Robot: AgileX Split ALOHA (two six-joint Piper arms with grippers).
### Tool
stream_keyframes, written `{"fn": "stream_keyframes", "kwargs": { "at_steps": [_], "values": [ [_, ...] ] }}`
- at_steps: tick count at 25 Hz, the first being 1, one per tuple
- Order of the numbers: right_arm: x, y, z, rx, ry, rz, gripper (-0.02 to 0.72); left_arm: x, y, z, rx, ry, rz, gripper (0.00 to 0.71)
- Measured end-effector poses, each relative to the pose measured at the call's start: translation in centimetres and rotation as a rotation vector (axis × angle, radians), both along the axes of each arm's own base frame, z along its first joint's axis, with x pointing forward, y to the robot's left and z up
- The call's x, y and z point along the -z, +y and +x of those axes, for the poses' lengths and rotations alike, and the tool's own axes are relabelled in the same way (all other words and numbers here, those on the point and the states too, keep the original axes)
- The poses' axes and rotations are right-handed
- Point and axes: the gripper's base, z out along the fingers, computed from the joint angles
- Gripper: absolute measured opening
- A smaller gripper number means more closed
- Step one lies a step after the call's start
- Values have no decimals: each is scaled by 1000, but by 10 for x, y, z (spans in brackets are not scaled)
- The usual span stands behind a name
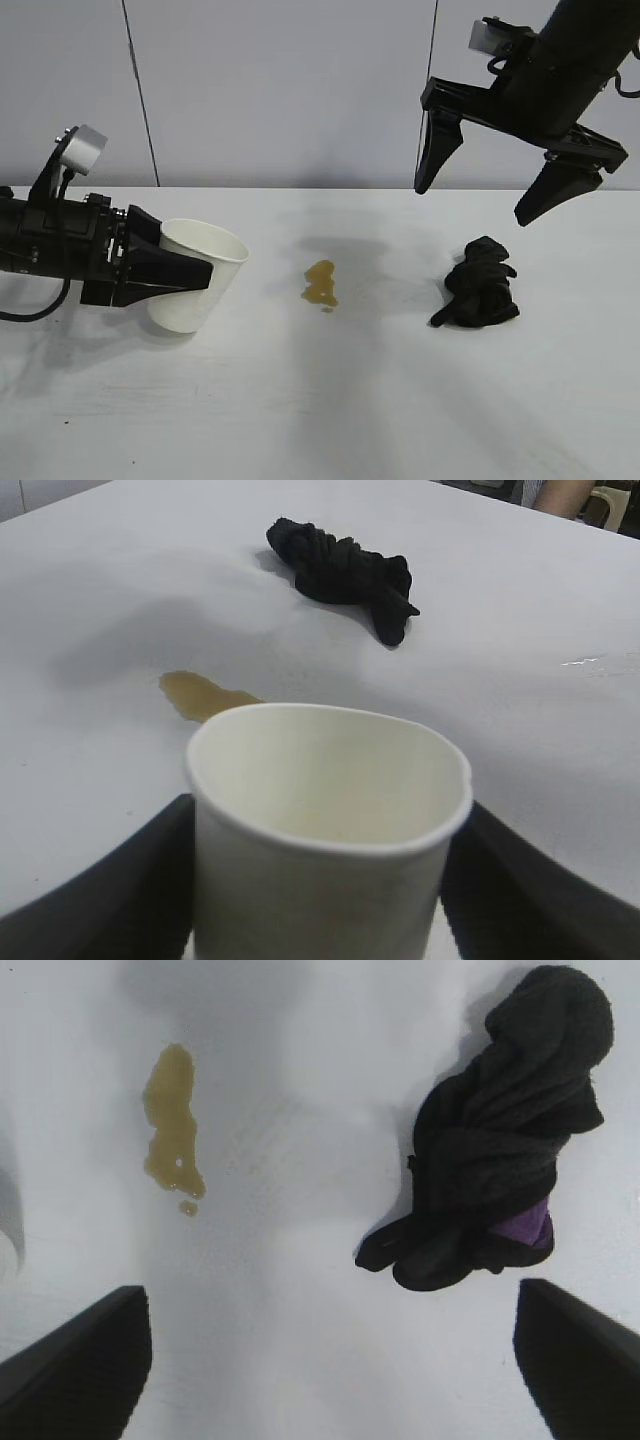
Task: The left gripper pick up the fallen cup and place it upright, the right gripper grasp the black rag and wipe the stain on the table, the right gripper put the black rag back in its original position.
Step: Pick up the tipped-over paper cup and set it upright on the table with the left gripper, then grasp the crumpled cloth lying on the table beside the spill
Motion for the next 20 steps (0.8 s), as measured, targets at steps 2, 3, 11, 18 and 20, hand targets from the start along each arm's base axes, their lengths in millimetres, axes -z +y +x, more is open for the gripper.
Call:
{"fn": "stream_keyframes", "kwargs": {
  "at_steps": [2,3,11,18,20],
  "values": [
    [0,0,0,0,-1,0,683,0,0,0,1,-4,1,469],
    [0,0,0,0,-1,0,683,0,0,0,4,-11,3,484],
    [0,0,0,0,-1,0,683,0,0,0,24,-67,18,683],
    [0,0,0,-1,-1,0,683,-28,3,5,-125,155,-15,693],
    [0,0,0,0,-1,0,683,-49,7,8,-221,201,30,693]
  ]
}}
